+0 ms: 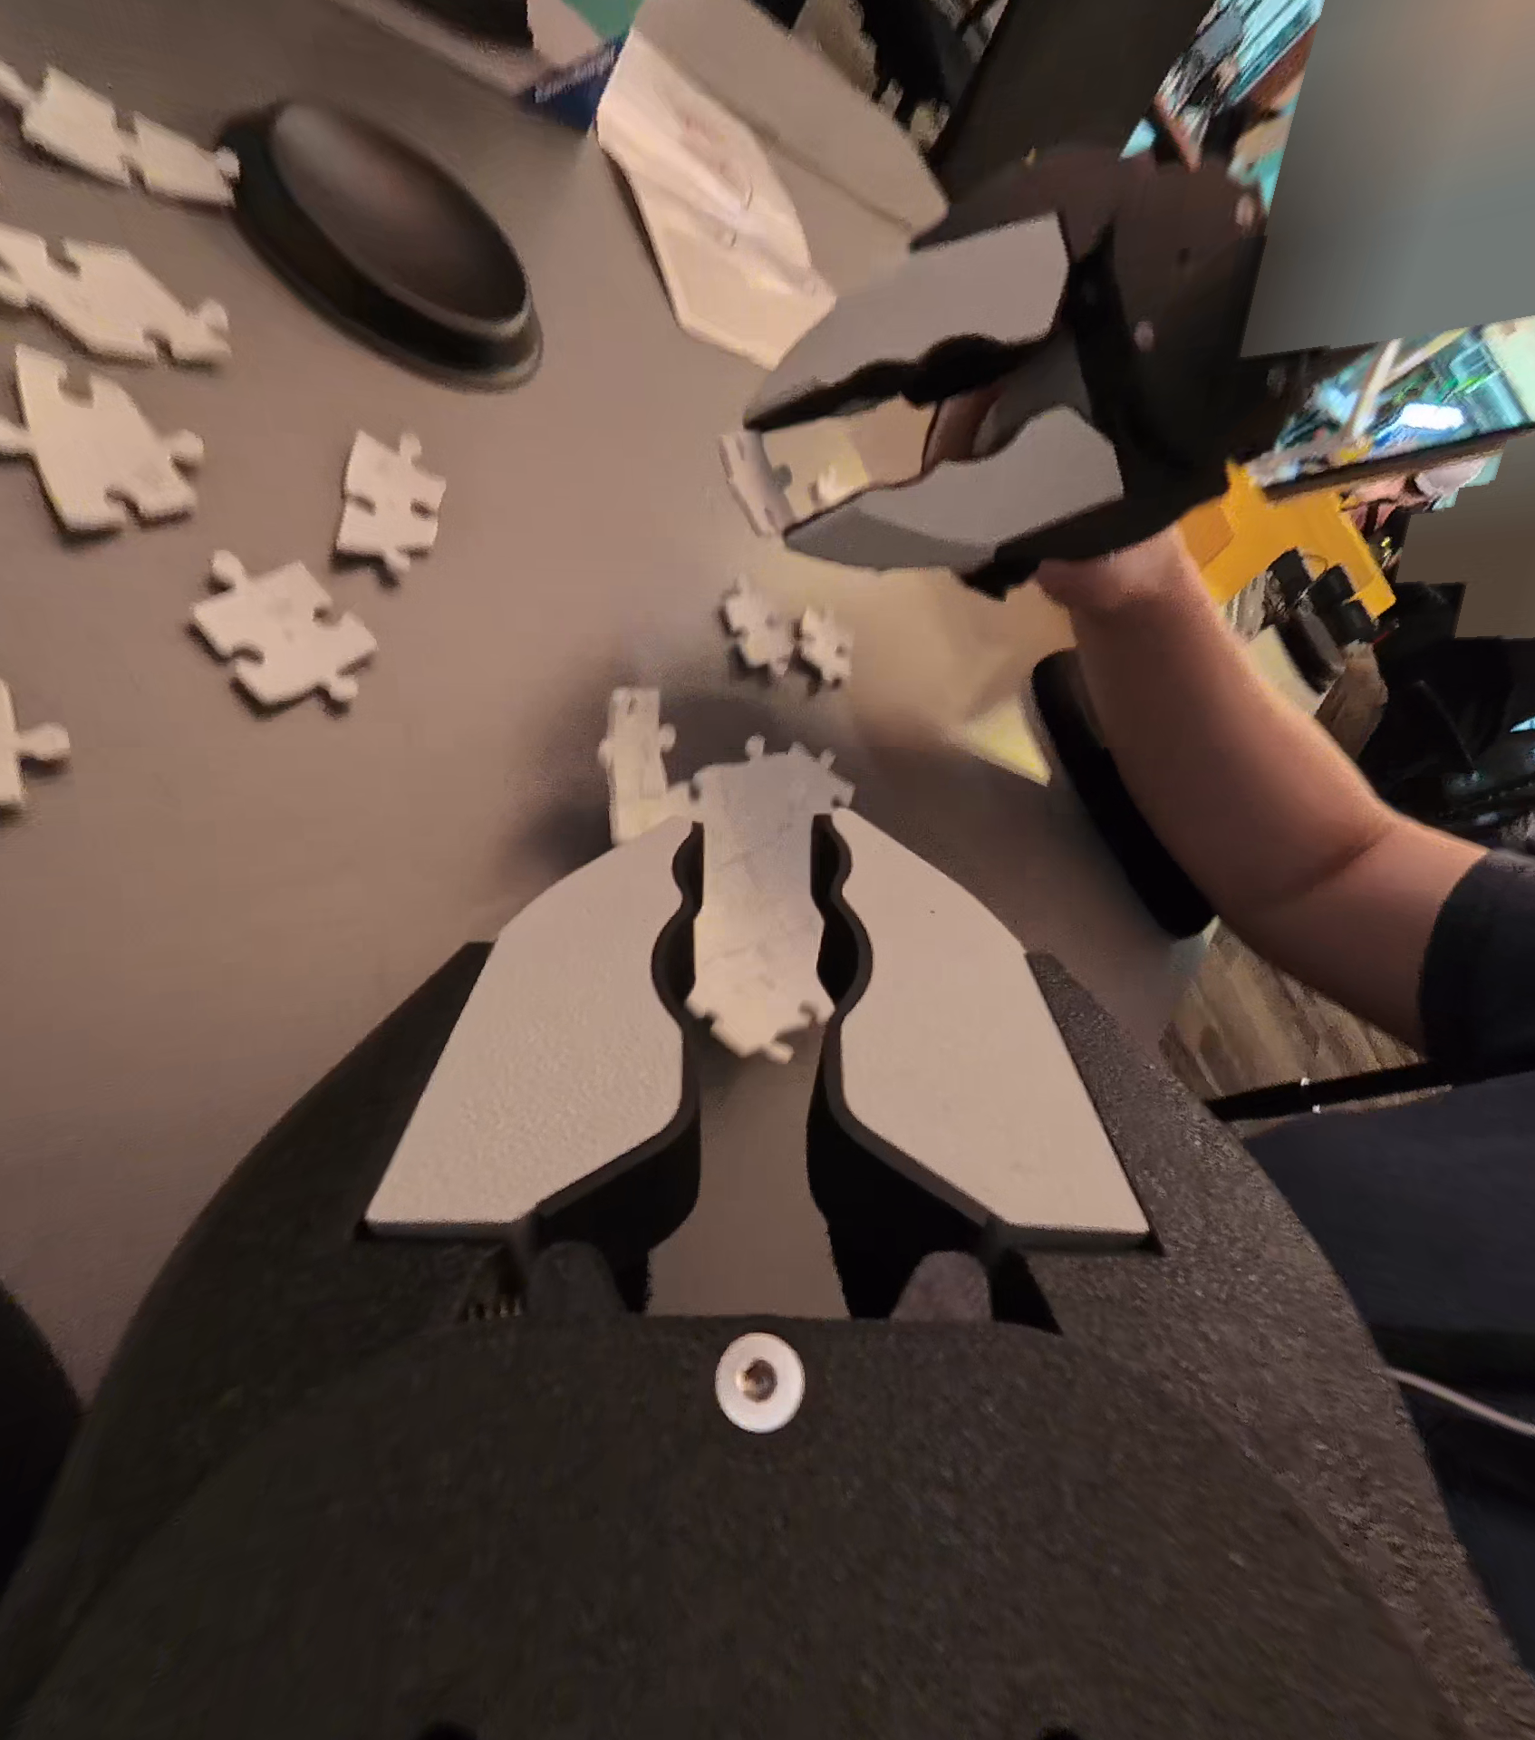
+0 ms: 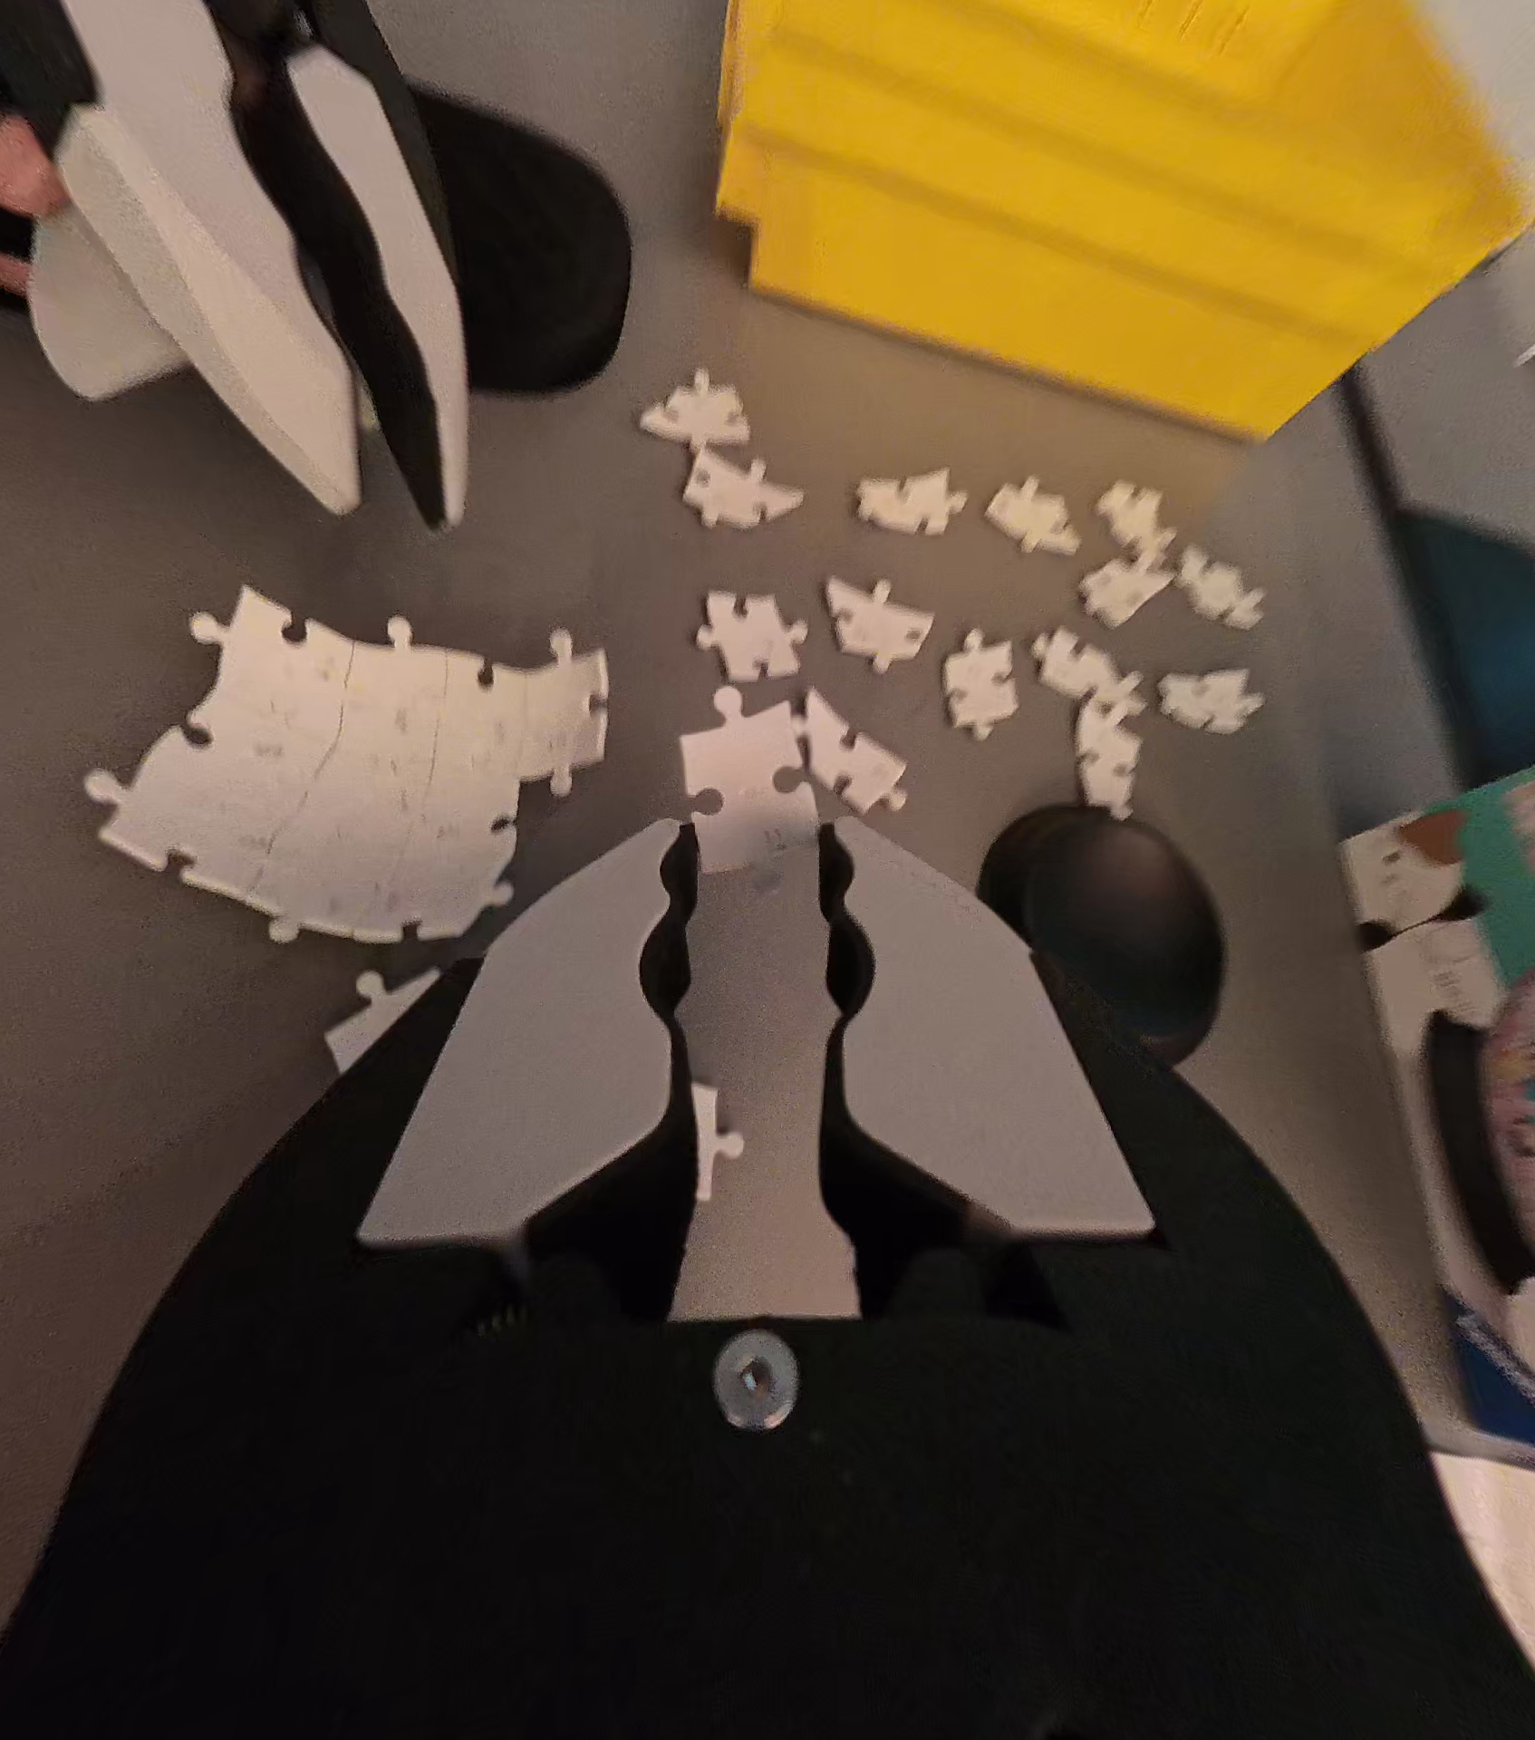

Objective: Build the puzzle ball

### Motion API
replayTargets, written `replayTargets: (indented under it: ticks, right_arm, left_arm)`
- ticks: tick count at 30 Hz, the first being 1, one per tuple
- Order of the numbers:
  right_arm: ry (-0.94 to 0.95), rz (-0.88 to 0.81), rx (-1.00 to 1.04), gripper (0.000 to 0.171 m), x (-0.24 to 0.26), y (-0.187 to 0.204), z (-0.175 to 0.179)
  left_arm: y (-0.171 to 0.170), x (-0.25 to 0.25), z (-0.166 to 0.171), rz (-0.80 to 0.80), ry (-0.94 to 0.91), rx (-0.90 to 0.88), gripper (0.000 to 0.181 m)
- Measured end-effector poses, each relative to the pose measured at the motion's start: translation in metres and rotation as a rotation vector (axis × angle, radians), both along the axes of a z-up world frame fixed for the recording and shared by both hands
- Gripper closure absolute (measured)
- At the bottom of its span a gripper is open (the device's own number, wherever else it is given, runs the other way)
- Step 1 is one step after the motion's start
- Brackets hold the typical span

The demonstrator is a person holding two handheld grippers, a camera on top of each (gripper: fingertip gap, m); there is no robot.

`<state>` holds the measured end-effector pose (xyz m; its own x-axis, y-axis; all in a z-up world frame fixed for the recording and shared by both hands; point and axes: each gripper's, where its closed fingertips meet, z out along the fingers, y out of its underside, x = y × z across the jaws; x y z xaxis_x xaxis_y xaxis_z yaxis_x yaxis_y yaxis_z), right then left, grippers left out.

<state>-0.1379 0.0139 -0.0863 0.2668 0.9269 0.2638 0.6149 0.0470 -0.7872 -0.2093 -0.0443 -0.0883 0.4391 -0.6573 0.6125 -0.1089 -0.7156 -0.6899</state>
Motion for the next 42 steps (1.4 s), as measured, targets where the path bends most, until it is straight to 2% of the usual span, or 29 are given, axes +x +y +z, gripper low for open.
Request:
replayTargets:
  ticks: [7, 13, 16, 17, 18, 20, 25, 29, 31, 33, 42]
  right_arm:
    - [0.070, -0.057, 0.287, 0.145, -0.025, -0.016, 0.051]
    - [0.079, -0.106, 0.373, 0.145, -0.030, -0.018, 0.061]
    - [0.083, -0.090, 0.372, 0.145, -0.034, -0.022, 0.059]
    - [0.078, -0.085, 0.371, 0.145, -0.035, -0.023, 0.058]
    - [0.076, -0.080, 0.374, 0.146, -0.036, -0.024, 0.057]
    - [0.067, -0.063, 0.366, 0.146, -0.037, -0.025, 0.054]
    - [0.080, 0.020, 0.120, 0.143, -0.025, -0.028, 0.046]
    - [0.143, 0.159, -0.288, 0.143, -0.026, -0.049, 0.037]
    - [0.117, 0.207, -0.411, 0.143, -0.028, -0.059, 0.025]
    - [0.081, 0.258, -0.448, 0.150, -0.029, -0.069, 0.015]
    - [-0.002, 0.364, -0.583, 0.160, -0.024, -0.092, -0.004]
  left_arm:
    - [0.025, 0.024, 0.040, 0.077, -0.172, 0.061, 0.151]
    - [0.033, 0.033, 0.054, 0.105, -0.271, 0.072, 0.148]
    - [0.033, 0.037, 0.052, 0.097, -0.280, 0.067, 0.153]
    - [0.033, 0.037, 0.053, 0.092, -0.295, 0.067, 0.159]
    - [0.031, 0.038, 0.056, 0.076, -0.320, 0.068, 0.174]
    - [0.031, 0.037, 0.055, 0.066, -0.319, 0.064, 0.179]
    - [0.018, 0.034, 0.041, -0.068, -0.220, 0.031, 0.179]
    - [-0.004, 0.036, 0.012, -0.260, 0.043, 0.021, 0.179]
    - [-0.011, 0.040, 0.001, -0.321, 0.155, 0.056, 0.179]
    - [-0.018, 0.045, -0.002, -0.380, 0.199, 0.078, 0.179]
    - [-0.041, 0.054, -0.013, -0.567, 0.307, 0.137, 0.179]
